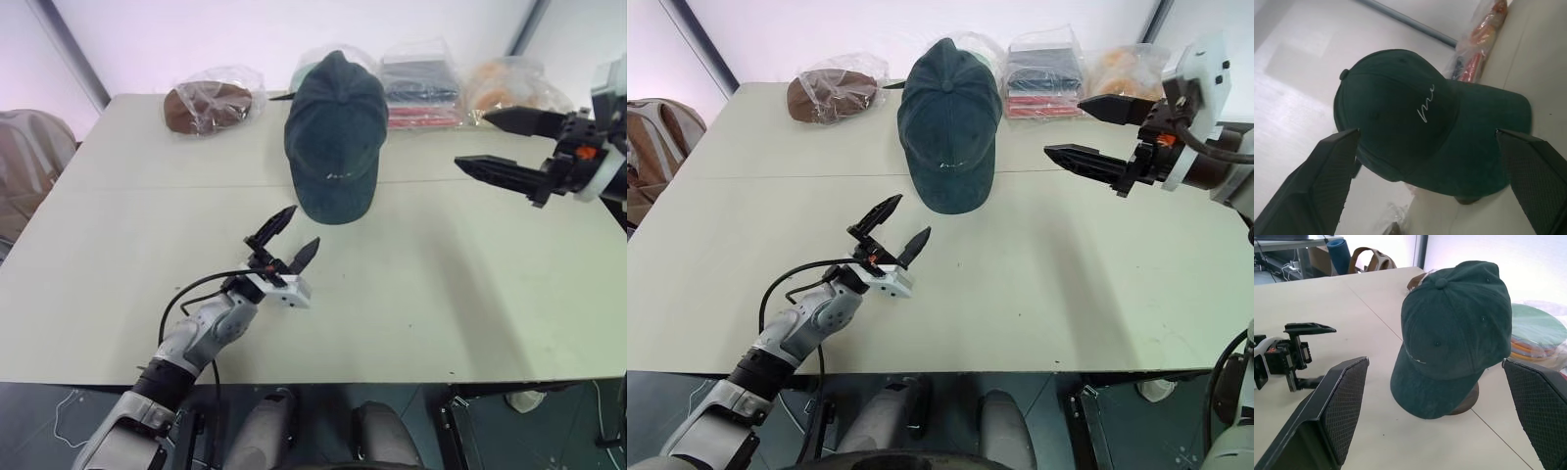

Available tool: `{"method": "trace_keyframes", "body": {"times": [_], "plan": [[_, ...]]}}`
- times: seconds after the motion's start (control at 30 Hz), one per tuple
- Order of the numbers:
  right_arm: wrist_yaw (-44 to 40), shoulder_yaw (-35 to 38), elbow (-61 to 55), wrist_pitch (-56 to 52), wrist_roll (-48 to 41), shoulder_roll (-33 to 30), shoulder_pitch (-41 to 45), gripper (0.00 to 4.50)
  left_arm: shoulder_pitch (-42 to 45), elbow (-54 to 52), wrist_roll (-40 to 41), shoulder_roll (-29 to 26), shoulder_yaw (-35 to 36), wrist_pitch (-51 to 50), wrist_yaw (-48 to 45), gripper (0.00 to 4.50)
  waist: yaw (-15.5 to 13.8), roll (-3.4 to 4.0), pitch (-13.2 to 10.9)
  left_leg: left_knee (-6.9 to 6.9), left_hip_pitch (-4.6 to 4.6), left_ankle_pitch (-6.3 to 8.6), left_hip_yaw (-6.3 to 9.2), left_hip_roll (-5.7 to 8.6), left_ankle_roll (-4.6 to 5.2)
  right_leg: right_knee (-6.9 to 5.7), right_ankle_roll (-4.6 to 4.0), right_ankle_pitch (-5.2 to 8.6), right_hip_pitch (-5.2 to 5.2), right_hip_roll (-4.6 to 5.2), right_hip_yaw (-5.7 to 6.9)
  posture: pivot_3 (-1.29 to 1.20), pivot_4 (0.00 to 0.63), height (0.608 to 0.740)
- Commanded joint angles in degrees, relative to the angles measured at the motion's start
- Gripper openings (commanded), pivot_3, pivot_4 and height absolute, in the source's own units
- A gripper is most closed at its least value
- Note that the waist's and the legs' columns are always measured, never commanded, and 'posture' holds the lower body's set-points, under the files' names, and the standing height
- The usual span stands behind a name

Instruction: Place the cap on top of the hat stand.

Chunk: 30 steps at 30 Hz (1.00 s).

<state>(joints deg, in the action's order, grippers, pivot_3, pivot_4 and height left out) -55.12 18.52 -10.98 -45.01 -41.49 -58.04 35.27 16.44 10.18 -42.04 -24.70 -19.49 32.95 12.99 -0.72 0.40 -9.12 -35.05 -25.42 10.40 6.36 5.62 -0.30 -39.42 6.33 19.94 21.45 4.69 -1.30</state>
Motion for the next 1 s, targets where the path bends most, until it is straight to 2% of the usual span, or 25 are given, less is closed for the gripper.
{"method": "trace_keyframes", "body": {"times": [0.03, 0.23, 0.3, 0.37, 0.43, 0.53, 0.8, 1.0], "plan": [[-0.4, 0.7, -0.1, 1.6, 0.2, -1.1, 1.8, 4.50, -0.7, -4.5, 9.3, 0.0, 3.5, -1.6, -6.0, 4.39, 0.0, 0.00, 0.0, 0.00, 0.00, 0.00, 0.00, 0.00, 0.00, 0.00, 0.00, 0.00, 0.01, 0.00, 0.00, 0.00, 0.150, 0.740], [-1.3, 0.2, 0.5, 2.5, 0.9, -1.3, 1.9, 4.50, -0.7, -12.2, 27.2, -1.6, 9.2, -10.0, -21.0, 4.39, 0.0, 0.00, 0.0, -0.01, -0.01, 0.00, 0.02, -0.01, 0.00, 0.04, 0.00, 0.00, -0.01, 0.01, 0.02, 0.00, 0.150, 0.740], [-2.8, -1.2, 1.1, 3.4, 2.1, -2.2, 1.6, 4.50, 0.5, -15.8, 42.0, -5.5, 12.0, -19.3, -33.9, 4.39, 0.1, 0.00, 0.0, -0.01, 0.00, 0.00, 0.03, -0.01, 0.00, 0.04, -0.01, 0.00, -0.02, 0.01, 0.02, 0.00, 0.150, 0.740], [-4.2, -2.6, 1.9, 4.6, 3.5, -2.9, 1.4, 4.50, 3.3, -17.3, 51.5, -10.5, 15.4, -26.1, -43.8, 4.39, 0.3, 0.03, 0.0, 0.00, -0.01, 0.00, 0.03, -0.03, 0.00, 0.03, -0.02, 0.01, 0.00, -0.01, 0.03, 0.00, 0.150, 0.740], [-4.8, -3.6, 2.6, 5.5, 4.4, -3.0, 1.7, 4.50, 6.2, -16.9, 55.1, -13.3, 18.0, -29.2, -47.5, 4.39, 0.4, 0.03, 0.0, 0.02, 0.00, 0.00, 0.05, -0.04, 0.00, 0.05, -0.03, 0.02, 0.00, -0.02, 0.04, 0.00, 0.150, 0.740], [-6.5, -5.8, 3.5, 7.6, 6.8, -3.4, 1.6, 4.50, 12.2, -15.8, 64.0, -17.5, 22.6, -40.9, -53.7, 4.39, 0.4, 0.02, 0.0, 0.00, 0.00, 0.01, 0.05, -0.03, 0.01, 0.15, -0.02, 0.01, -0.05, 0.00, 0.05, 0.00, 0.150, 0.740], [-9.1, -9.8, 5.8, 11.6, 11.4, -3.1, 2.9, 4.50, 21.4, -13.4, 74.3, -27.3, 27.8, -58.1, -66.6, 4.39, 1.7, -0.01, -0.1, 0.08, 0.01, 0.01, 0.06, -0.03, 0.02, 0.16, -0.01, 0.01, -0.04, -0.02, 0.04, 0.00, 0.150, 0.740], [-9.9, -11.0, 6.6, 12.6, 12.9, -2.5, 3.8, 4.50, 22.2, -11.2, 75.6, -31.0, 28.8, -62.0, -73.1, 4.39, 1.9, -0.01, -0.1, 0.14, 0.03, 0.01, 0.05, -0.06, 0.02, 0.17, -0.02, 0.02, 0.00, -0.04, 0.01, 0.00, 0.150, 0.740]]}}
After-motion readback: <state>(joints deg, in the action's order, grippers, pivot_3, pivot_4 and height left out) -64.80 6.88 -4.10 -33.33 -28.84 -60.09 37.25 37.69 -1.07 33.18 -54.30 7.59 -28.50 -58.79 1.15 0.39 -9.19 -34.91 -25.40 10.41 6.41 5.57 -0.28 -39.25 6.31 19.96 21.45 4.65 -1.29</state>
